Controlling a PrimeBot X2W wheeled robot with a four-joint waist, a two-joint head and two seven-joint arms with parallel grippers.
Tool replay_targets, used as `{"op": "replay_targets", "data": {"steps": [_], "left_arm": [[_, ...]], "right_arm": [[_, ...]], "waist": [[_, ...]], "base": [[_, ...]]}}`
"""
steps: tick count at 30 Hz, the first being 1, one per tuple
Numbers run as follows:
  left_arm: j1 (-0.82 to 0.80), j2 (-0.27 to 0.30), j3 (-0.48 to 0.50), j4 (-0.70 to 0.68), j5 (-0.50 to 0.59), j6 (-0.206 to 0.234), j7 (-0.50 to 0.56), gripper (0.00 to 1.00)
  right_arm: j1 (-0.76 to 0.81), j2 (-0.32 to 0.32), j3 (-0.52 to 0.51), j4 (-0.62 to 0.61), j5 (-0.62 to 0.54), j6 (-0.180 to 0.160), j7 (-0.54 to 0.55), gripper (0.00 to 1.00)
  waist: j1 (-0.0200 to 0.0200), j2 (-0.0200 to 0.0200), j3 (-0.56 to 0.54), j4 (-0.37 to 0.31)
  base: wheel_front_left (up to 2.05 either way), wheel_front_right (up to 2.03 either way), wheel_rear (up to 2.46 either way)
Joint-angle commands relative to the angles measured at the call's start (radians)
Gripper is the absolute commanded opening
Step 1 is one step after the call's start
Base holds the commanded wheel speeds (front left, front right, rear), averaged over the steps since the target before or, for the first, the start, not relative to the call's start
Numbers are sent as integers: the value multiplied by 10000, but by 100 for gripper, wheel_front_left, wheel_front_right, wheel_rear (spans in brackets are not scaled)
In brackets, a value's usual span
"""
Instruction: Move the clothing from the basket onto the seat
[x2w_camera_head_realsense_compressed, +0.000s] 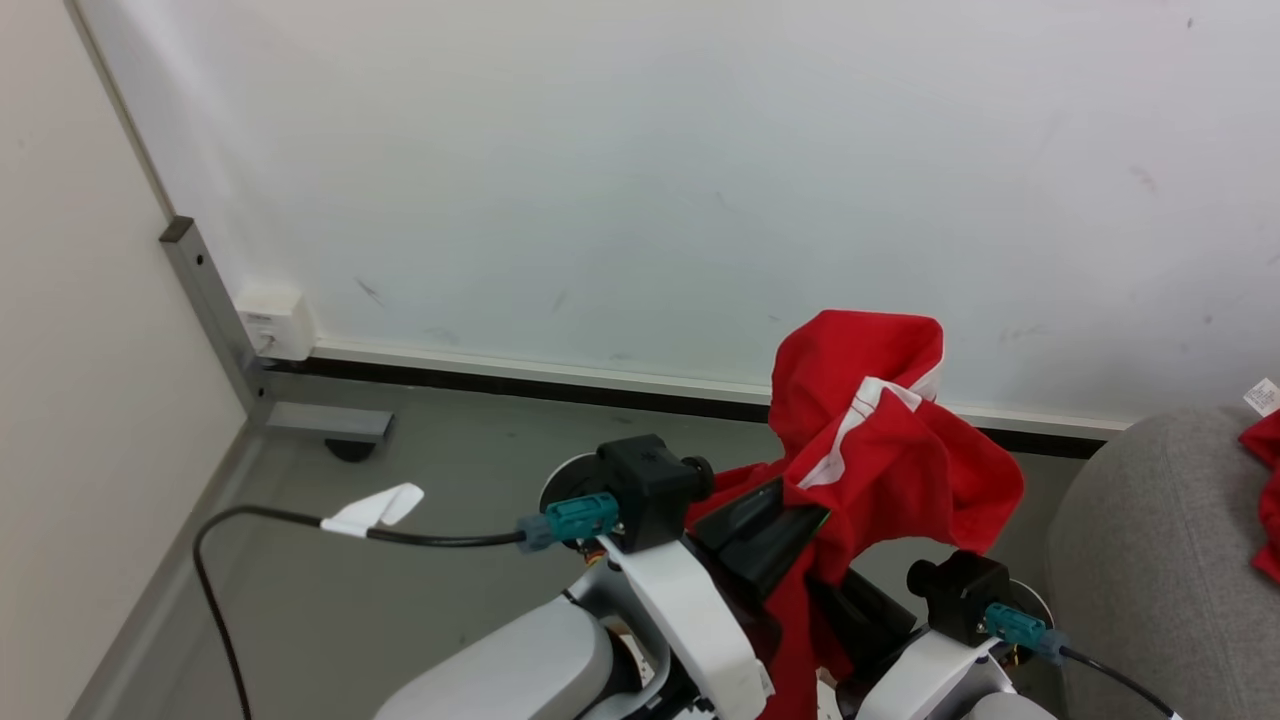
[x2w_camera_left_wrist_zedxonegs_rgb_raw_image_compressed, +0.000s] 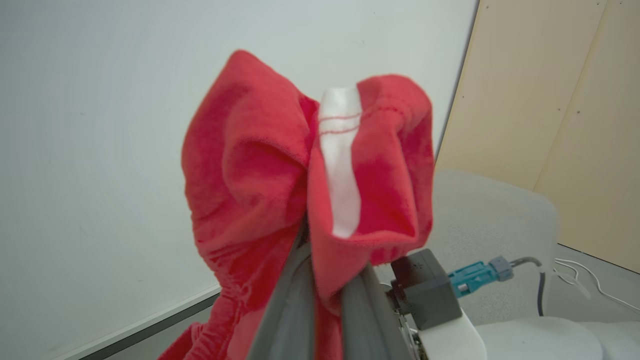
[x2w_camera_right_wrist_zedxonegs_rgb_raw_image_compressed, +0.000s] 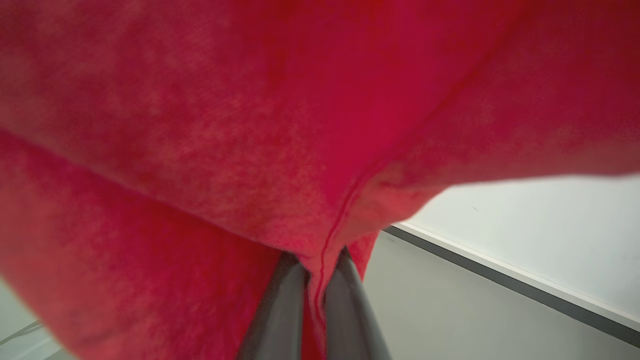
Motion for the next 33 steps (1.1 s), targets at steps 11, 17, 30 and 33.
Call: {"op": "replay_targets", "data": {"steps": [11, 17, 30, 33], "left_arm": [[367, 461, 356, 320, -75, 450, -252, 23], [623, 564, 154, 230, -1, 499, -189, 100], [917, 694, -72, 210, 54, 453, -381, 100], [849, 732, -97, 224, 140, 446, -441, 100]], "right_arm": [[-19, -132, -374, -543, 41, -22, -312, 0], [314, -192, -1153, -1204, 227, -22, -375, 0], [969, -811, -3246, -2249, 140, -22, -380, 0], [1079, -921, -3858, -2419, 89, -22, -381, 0]], "waist": [[-1, 0, 170, -582], [-1, 0, 376, -1113], [-1, 0, 799, -2970], [-1, 0, 896, -3520]], "base": [[0, 0, 0], [0, 0, 0], [0, 0, 0], [0, 0, 0]]}}
